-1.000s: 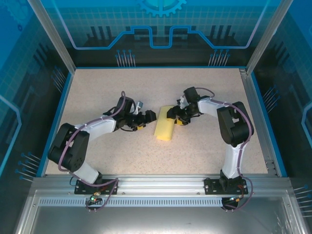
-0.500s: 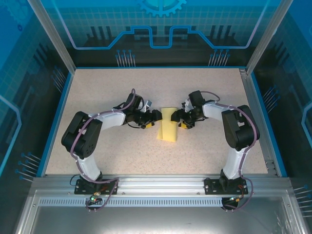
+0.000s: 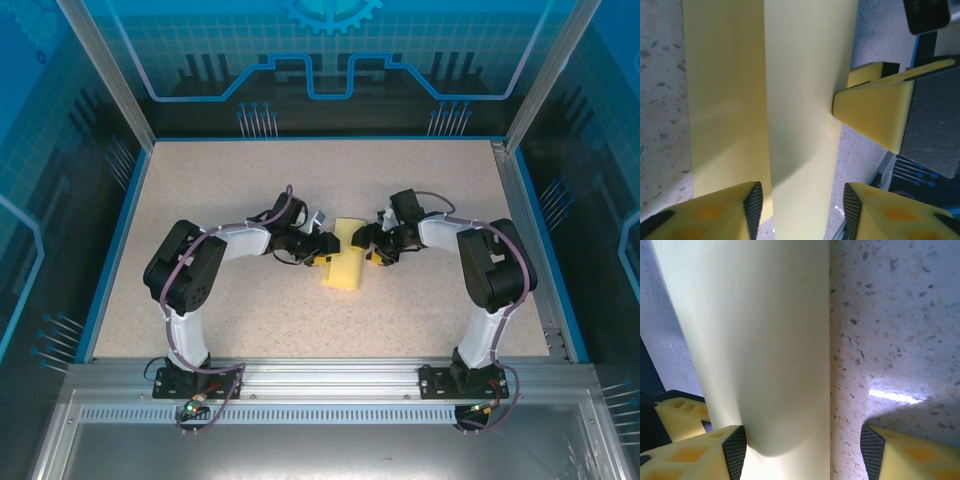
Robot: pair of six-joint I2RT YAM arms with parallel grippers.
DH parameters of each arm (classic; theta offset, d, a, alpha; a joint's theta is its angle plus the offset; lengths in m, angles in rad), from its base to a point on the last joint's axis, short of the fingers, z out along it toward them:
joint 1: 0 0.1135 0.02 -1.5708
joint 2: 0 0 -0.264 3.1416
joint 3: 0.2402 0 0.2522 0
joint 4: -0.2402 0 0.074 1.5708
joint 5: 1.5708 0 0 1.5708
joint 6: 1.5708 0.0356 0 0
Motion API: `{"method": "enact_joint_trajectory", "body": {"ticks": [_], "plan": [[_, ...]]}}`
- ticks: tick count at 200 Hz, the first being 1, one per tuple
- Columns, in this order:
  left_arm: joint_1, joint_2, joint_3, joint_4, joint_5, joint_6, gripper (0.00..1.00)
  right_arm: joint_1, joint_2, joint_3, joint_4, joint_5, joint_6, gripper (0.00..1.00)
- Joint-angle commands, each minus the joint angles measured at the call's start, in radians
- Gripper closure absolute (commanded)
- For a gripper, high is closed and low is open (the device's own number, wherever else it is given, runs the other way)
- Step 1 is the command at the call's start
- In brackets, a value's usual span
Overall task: Fold a paper plane with a square sheet of paper (pick it up from the middle)
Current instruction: First fold in half a square sheet of paper at the center of the table.
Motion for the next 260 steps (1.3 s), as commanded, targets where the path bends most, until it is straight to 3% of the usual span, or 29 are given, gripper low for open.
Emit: {"method": "enact_joint_trajectory", "body": {"ticks": [1,23,52,85,190,260], "plan": [[-0.006,0.019,0.028,-0.002,0.033,0.006,0.56,-0.012,-0.022,-0.014,0.033,-0.009,0.023,0.35],[-0.006,0.017,0.033,-0.007,0.021,0.009,0.64,-0.011,-0.026,-0.013,0.026,-0.007,0.021,0.35],[-0.006,0.020,0.052,-0.039,-0.008,0.024,0.83,-0.012,-0.057,-0.021,0.023,-0.003,0.007,0.35],[-0.005,0.015,0.055,-0.060,-0.051,0.026,0.92,-0.008,-0.129,-0.059,0.009,0.044,-0.016,0.36],[-0.005,0.014,0.055,-0.070,-0.043,0.032,0.90,0.080,-0.104,-0.056,-0.006,0.146,0.005,0.49],[-0.005,0.017,0.053,-0.068,-0.037,0.033,0.88,0.084,-0.067,-0.011,-0.048,0.174,-0.016,0.48]]}}
